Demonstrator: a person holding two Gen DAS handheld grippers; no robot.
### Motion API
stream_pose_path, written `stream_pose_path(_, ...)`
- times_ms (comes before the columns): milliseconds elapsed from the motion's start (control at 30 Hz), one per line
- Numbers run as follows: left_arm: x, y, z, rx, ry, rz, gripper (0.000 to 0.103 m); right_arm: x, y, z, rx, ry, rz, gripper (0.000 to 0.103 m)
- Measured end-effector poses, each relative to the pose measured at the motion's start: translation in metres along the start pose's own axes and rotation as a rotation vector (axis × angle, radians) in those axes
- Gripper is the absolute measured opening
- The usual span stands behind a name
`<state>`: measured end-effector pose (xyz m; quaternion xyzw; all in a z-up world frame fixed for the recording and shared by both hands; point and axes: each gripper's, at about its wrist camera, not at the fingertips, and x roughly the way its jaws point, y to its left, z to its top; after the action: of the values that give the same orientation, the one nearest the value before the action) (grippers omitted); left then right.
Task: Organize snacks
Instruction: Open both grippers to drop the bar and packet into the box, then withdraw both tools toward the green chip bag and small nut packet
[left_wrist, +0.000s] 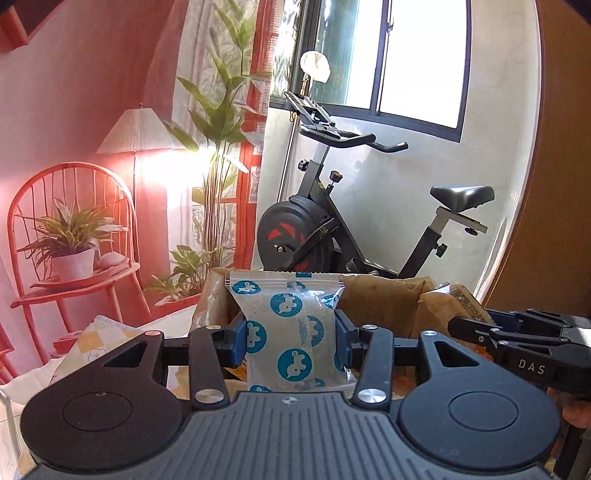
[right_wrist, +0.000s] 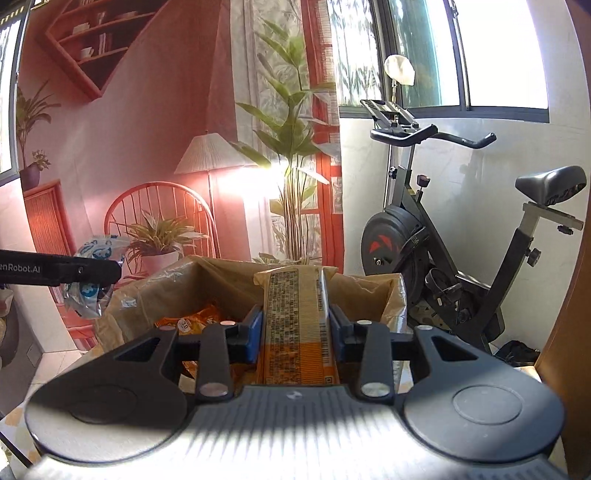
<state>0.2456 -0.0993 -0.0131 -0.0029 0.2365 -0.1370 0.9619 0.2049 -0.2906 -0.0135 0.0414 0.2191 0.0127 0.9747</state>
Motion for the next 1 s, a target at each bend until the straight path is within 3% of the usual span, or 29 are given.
stream_pose_path(133, 0.039, 0.000, 0.011, 0.012, 0.049, -0.020, 0.051, 0.027, -0.007, 0.006, 0.040, 0.051, -0.008, 0.039)
stream_pose_path(167, 0.048, 0.001, 0.013, 0.020, 0.063, -0.043, 0.060, 0.032, -0.008, 0.007, 0.038, 0.060, -0.013, 0.041)
stream_pose_path(200, 0.052, 0.001, 0.012, 0.025, 0.070, -0.054, 0.071, 0.034, -0.009, 0.007, 0.032, 0.066, -0.019, 0.044)
stream_pose_path(267, 0.053, 0.003, 0.012, 0.027, 0.067, -0.058, 0.075, 0.032, -0.011, 0.008, 0.030, 0.057, -0.026, 0.062)
stream_pose_path(467, 0.017, 0.032, 0.002, -0.019, 0.049, -0.082, 0.075, -0.007, -0.012, -0.005, 0.072, -0.001, -0.004, 0.064)
stream_pose_path(700, -0.041, 0.069, -0.034, -0.013, 0.064, -0.042, 0.073, -0.057, -0.006, -0.049, 0.146, -0.042, 0.055, 0.066)
stream_pose_path(1000, -0.051, 0.098, -0.109, -0.076, 0.163, 0.017, 0.065, -0.055, 0.021, -0.120, 0.184, 0.095, 0.062, 0.066)
